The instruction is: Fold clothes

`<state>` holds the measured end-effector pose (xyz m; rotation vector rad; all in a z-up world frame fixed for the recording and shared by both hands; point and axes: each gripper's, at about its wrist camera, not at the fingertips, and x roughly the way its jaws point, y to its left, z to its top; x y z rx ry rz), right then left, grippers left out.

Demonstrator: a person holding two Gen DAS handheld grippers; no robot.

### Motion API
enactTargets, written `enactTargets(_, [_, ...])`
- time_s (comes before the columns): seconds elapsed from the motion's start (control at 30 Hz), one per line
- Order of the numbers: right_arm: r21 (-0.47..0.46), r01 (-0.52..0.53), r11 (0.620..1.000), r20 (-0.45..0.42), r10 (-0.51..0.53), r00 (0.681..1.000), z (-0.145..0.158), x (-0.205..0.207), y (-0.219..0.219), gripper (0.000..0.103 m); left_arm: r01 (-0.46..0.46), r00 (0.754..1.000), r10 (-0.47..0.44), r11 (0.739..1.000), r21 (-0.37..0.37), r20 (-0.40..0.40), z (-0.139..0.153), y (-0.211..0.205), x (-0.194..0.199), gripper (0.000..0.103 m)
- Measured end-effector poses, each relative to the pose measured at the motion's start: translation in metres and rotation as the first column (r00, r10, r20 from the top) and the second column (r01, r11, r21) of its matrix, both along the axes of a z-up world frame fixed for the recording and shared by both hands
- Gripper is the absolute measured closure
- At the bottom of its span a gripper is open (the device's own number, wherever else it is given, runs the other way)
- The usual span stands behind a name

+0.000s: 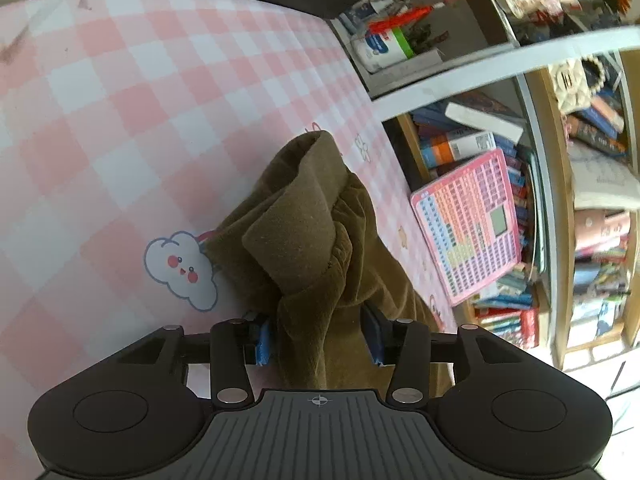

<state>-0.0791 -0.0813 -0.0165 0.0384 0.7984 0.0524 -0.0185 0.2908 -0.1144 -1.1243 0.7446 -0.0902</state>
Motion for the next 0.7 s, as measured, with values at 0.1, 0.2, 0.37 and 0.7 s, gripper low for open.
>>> enactTargets(0.1, [0.0, -0.042, 0.999, -0.007, 0.042, 0.999, 0.0, 0.014, 0.018, 0.04, -0.022, 1.0, 0.022, 0.999, -0.025, 0.0, -0.003, 0.001, -0.001, 0.059])
enactTargets(0.2, [-0.026, -0.116, 0.993, 0.023, 0.116, 0.993, 0.0, 0.037, 0.044, 0.04, -0.03, 1.0, 0.03, 0.999, -0.045, -0.002, -0.005, 0.003, -0.002, 0.059])
enactTargets(0.37, [-0.106, -0.193, 0.975, 0.056, 0.2, 0.978, -0.007, 0.086, 0.084, 0.04, -0.036, 0.999, 0.036, 0.997, -0.069, -0.006, -0.006, 0.005, -0.002, 0.059])
enactTargets(0.7, [-0.173, -0.233, 0.957, -0.002, 0.236, 0.972, -0.047, 0.158, 0.126, 0.037, -0.045, 0.999, 0.045, 0.996, -0.073, -0.005, -0.006, 0.005, -0.004, 0.058])
